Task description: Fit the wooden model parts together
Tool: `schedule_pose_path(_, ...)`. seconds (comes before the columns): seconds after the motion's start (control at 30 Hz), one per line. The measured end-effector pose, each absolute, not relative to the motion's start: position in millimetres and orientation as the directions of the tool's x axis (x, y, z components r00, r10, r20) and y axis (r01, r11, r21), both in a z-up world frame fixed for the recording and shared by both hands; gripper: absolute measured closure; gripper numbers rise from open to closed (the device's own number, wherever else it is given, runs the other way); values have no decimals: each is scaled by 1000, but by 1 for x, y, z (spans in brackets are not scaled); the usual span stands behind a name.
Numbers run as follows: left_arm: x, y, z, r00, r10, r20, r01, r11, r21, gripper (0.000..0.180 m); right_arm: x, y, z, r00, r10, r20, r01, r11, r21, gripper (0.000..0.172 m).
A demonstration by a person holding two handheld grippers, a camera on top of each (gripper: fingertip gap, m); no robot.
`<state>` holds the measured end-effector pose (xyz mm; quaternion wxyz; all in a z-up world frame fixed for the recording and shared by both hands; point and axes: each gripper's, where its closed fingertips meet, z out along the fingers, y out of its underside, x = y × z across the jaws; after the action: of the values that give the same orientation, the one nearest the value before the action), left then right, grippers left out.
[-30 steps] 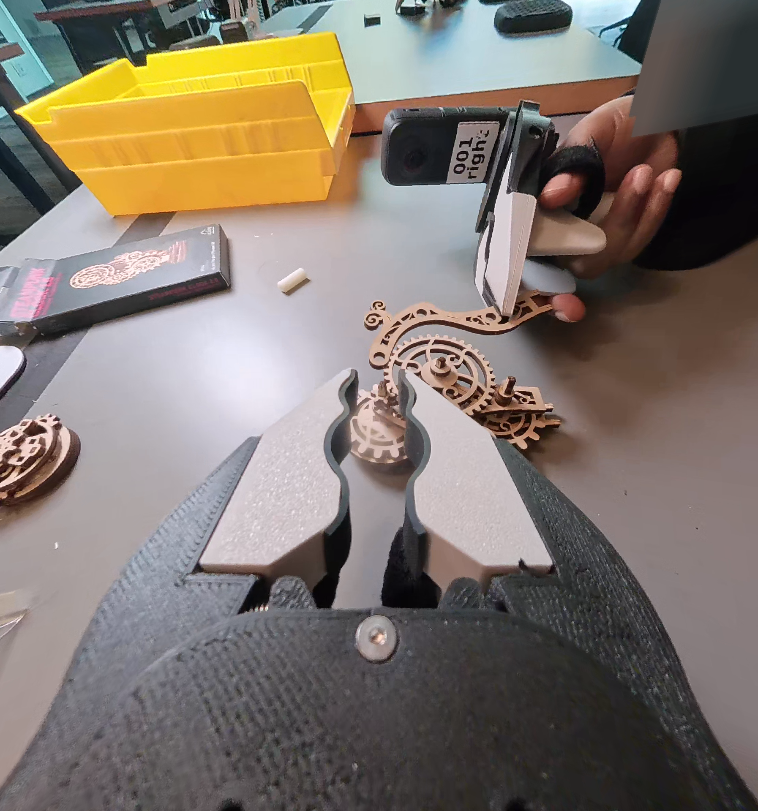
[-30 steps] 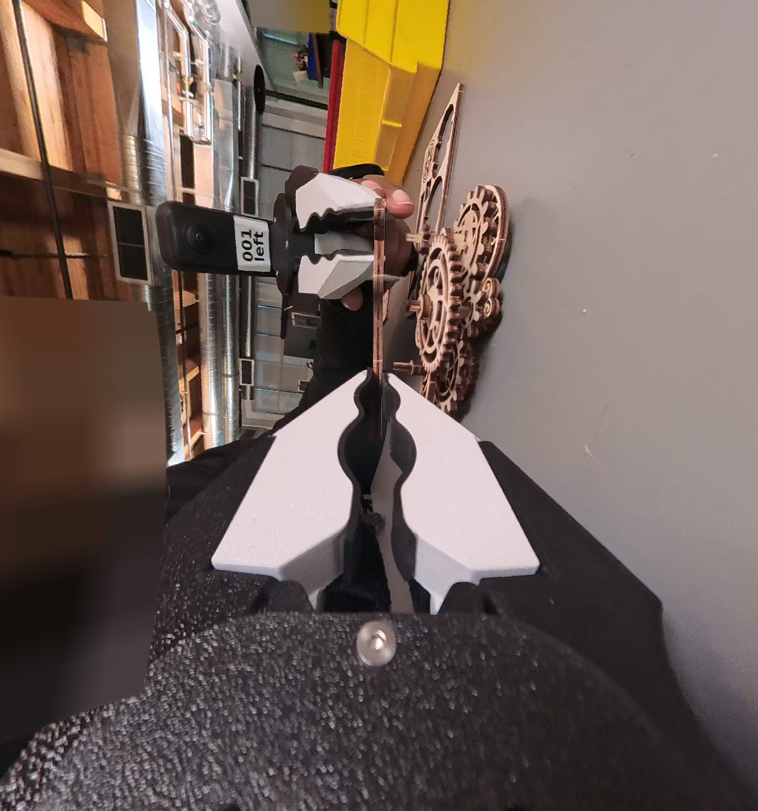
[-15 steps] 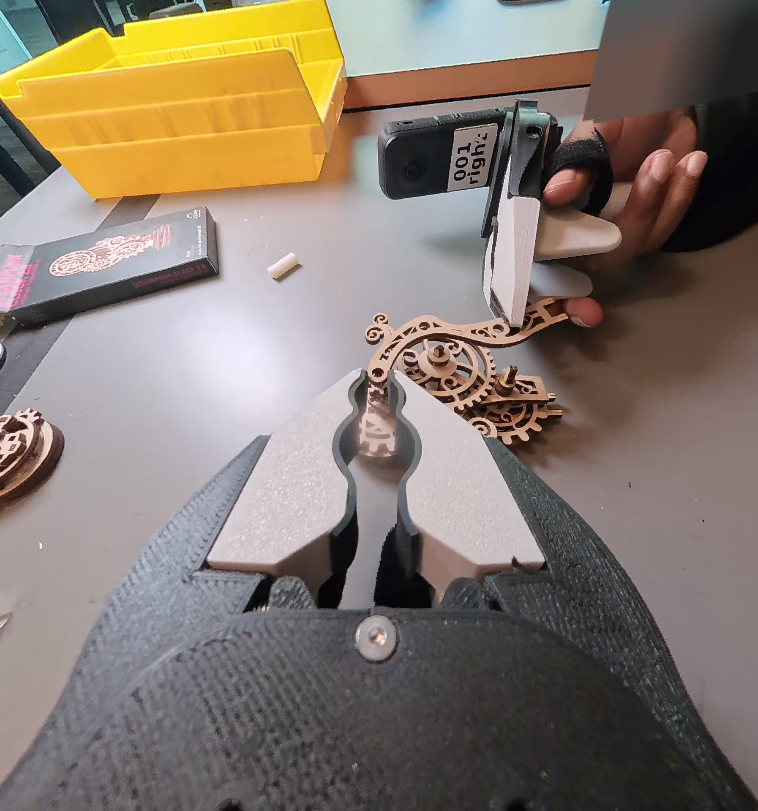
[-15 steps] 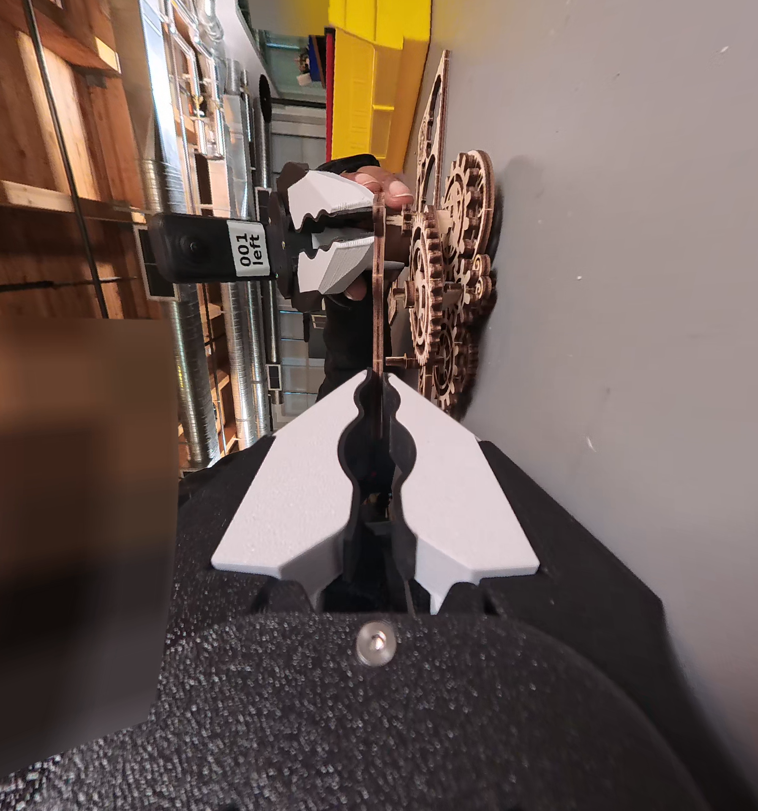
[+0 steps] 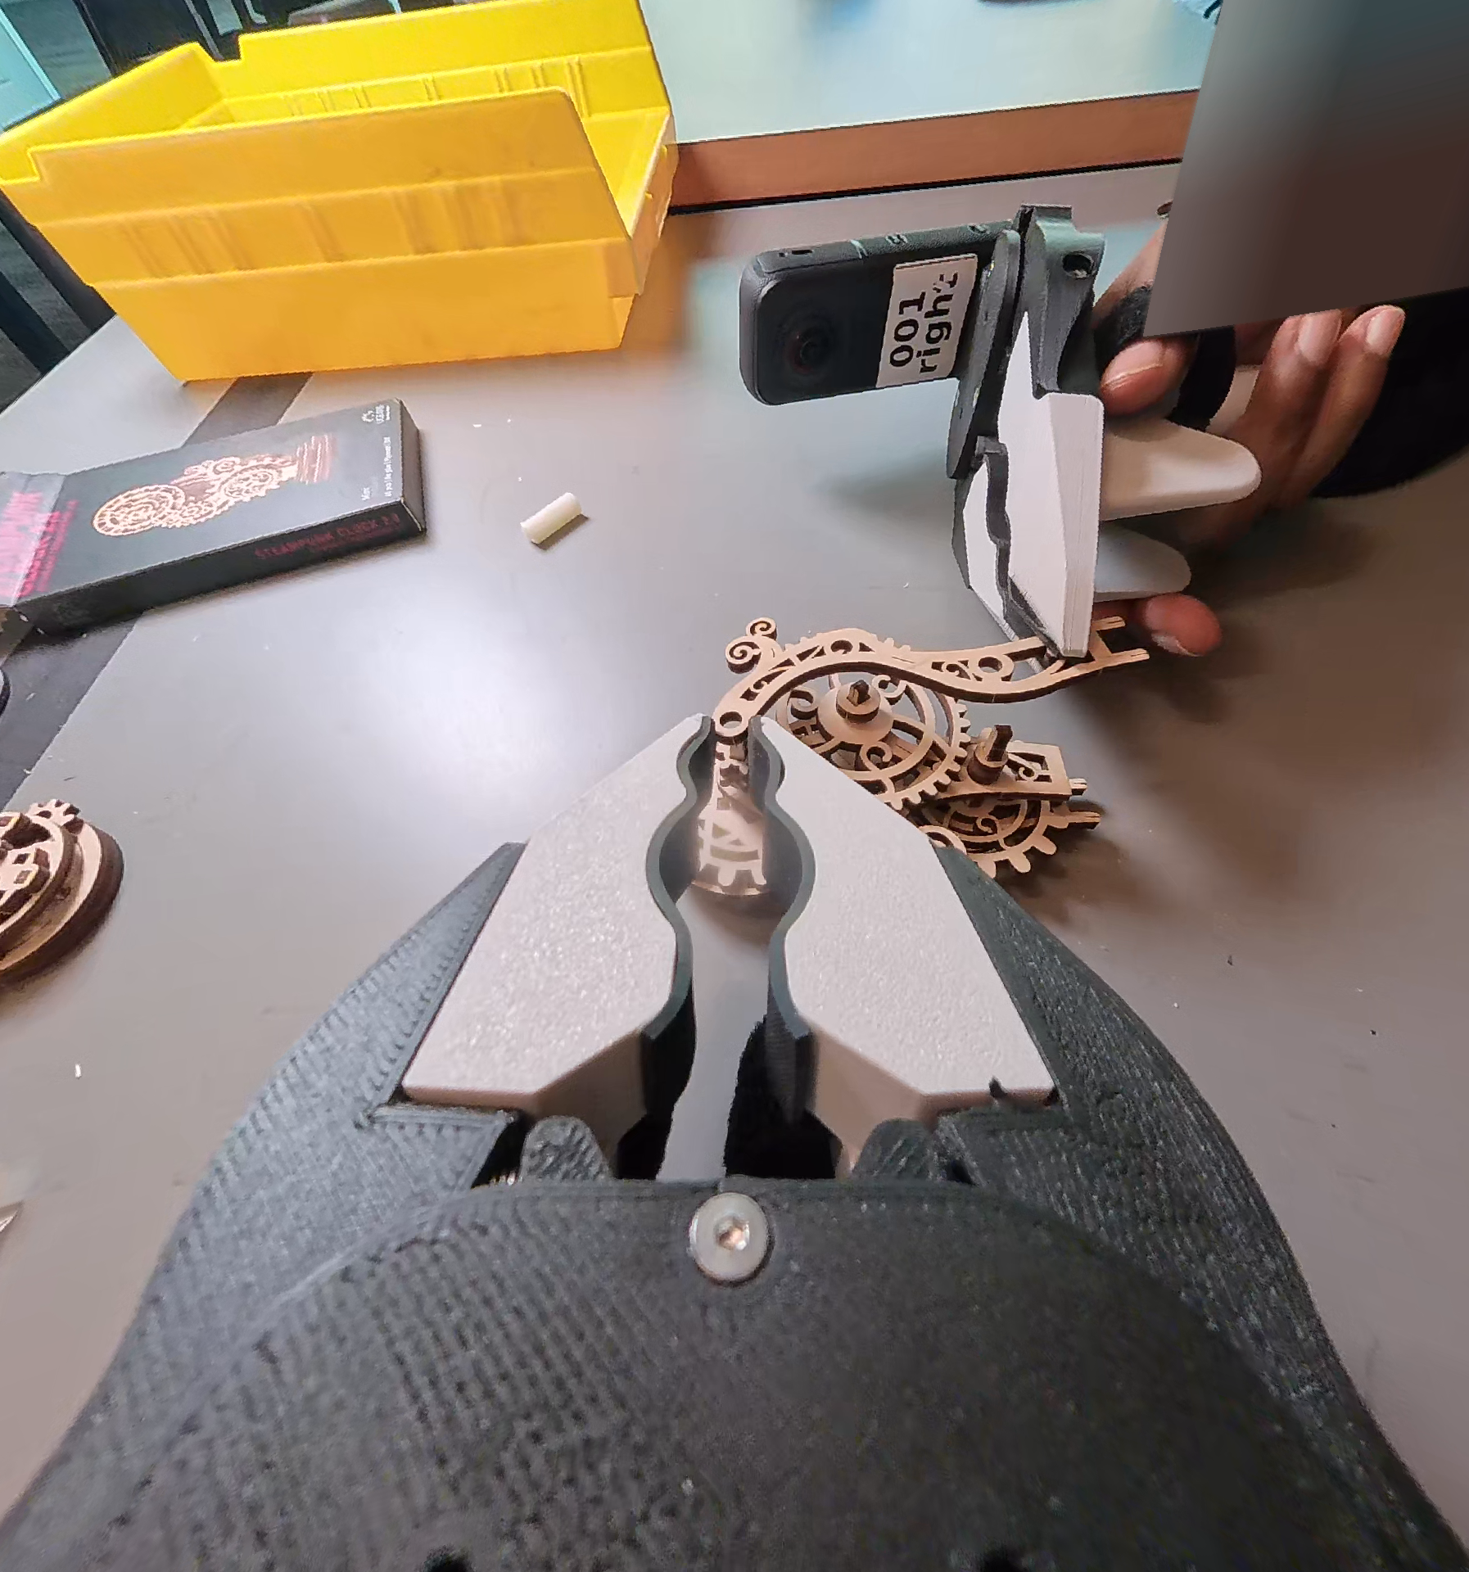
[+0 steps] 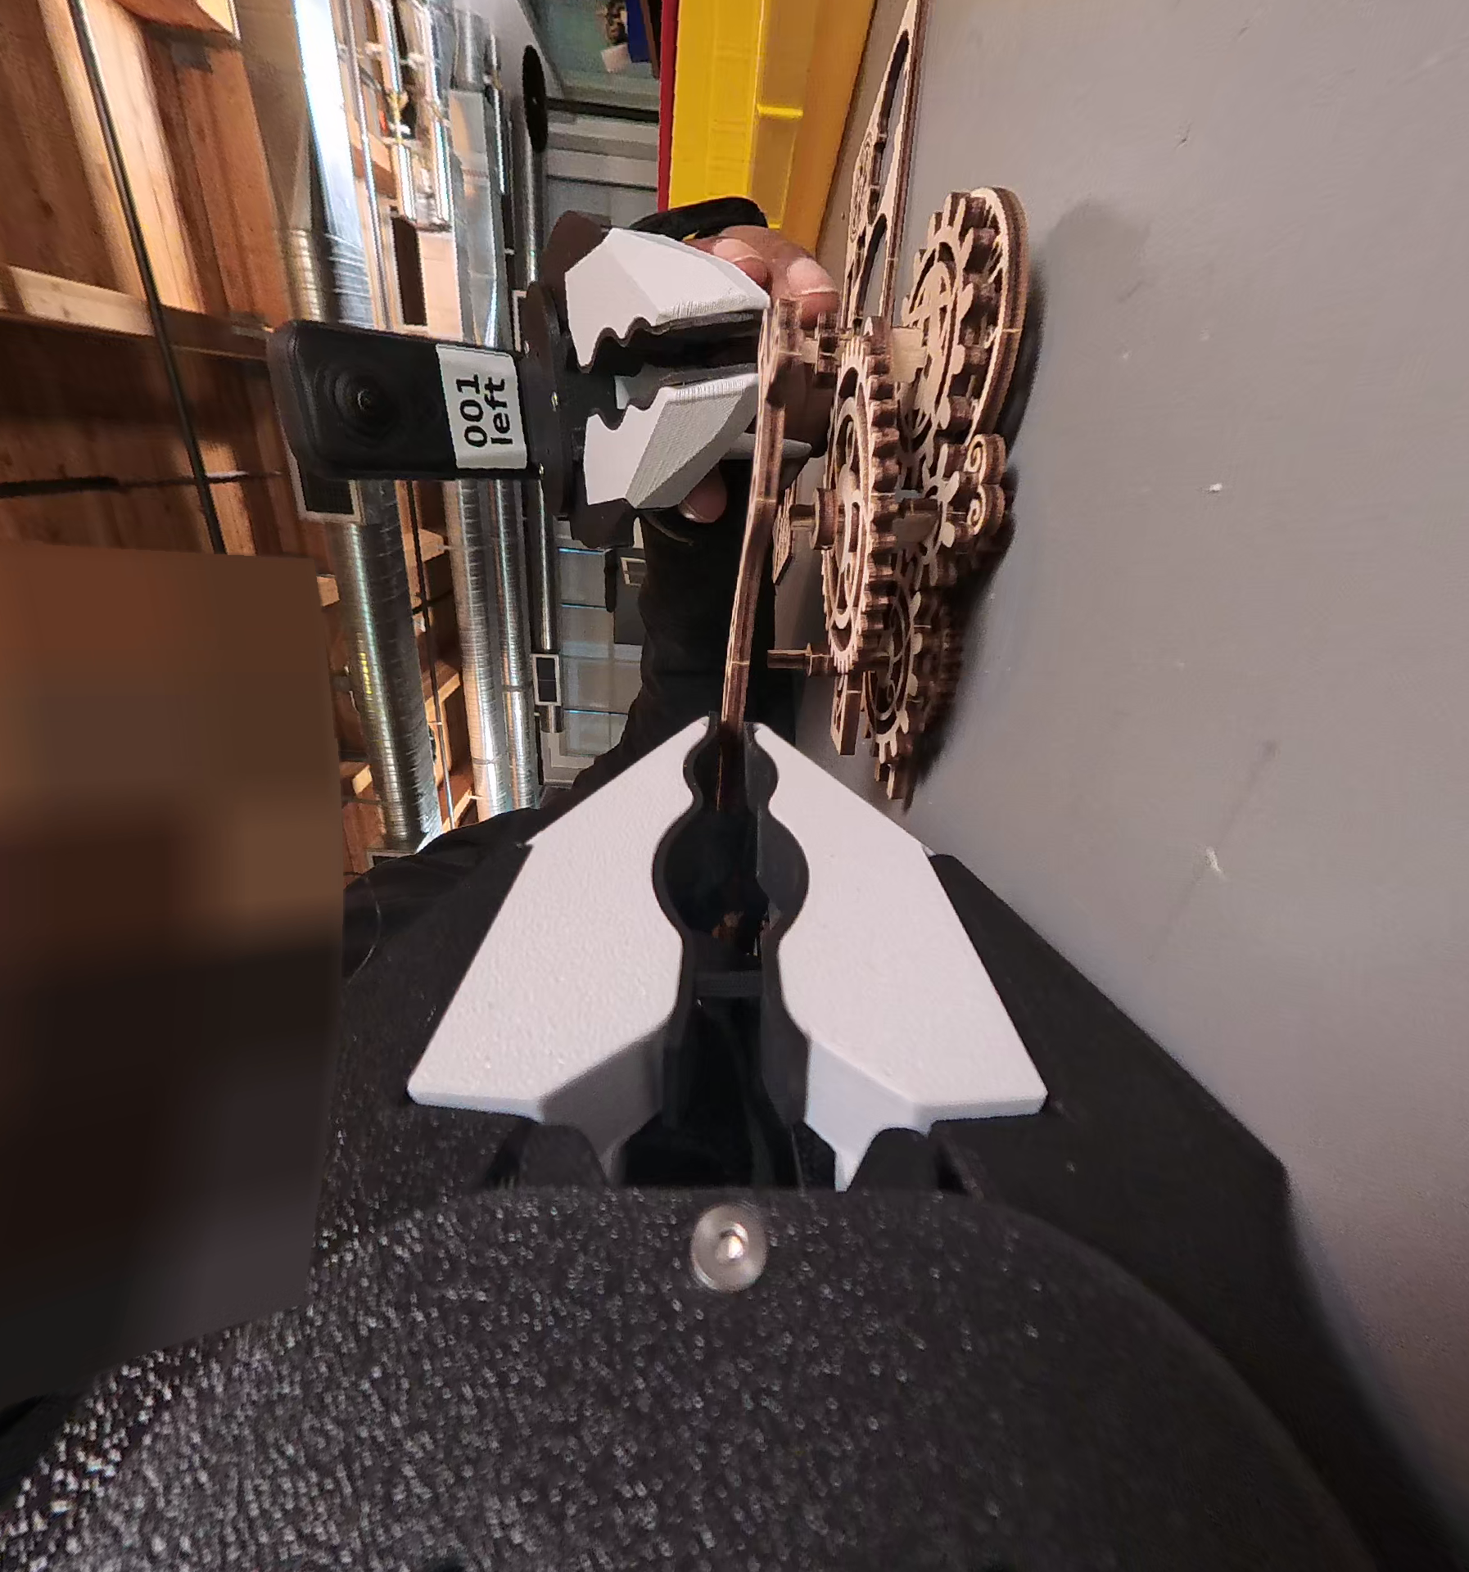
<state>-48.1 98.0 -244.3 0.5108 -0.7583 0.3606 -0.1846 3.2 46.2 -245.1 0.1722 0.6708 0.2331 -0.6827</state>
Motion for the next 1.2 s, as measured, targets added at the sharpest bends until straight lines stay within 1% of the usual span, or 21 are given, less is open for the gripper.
schedule_pose_path(0.43, -46, 96, -248, 661, -746, -81, -370, -230, -900, 176, 4, 38, -246, -46, 104, -994, 582, -805, -111, 167)
schedule_pose_path(0.5, -46, 96, -249, 661, -746, -78, -369, -234, -899, 176, 5, 37, -247, -49, 116, -992, 588, -799, -122, 164)
schedule_pose_path(0.57, -47, 96, -250, 663, -744, -79, -372, -237, -897, 176, 7, 36, -248, -57, 171, -984, 603, -779, -171, 157)
schedule_pose_path(0.67, -48, 95, -250, 664, -744, -77, -373, -240, -896, 176, 11, 34, -250, -70, 300, -951, 635, -722, -275, 147)
schedule_pose_path(0.73, -48, 95, -250, 664, -744, -78, -374, -240, -896, 176, 13, 34, -250, -82, 336, -938, 649, -696, -306, 142)
schedule_pose_path(0.87, -48, 95, -250, 666, -742, -76, -373, -244, -895, 175, 16, 32, -251, -97, 363, -927, 673, -663, -329, 141)
schedule_pose_path(0.97, -50, 94, -249, 667, -741, -78, -375, -243, -895, 173, 19, 32, -248, -128, 424, -897, 683, -618, -390, 143)
schedule_pose_path(1.1, -51, 95, -243, 674, -736, -66, -348, -237, -907, 171, 19, 45, -249, -120, 487, -865, 651, -619, -439, 150)
schedule_pose_path(1.2, -51, 96, -246, 678, -732, -59, -346, -248, -905, 170, 17, 42, -253, -112, 494, -862, 657, -614, -438, 155)
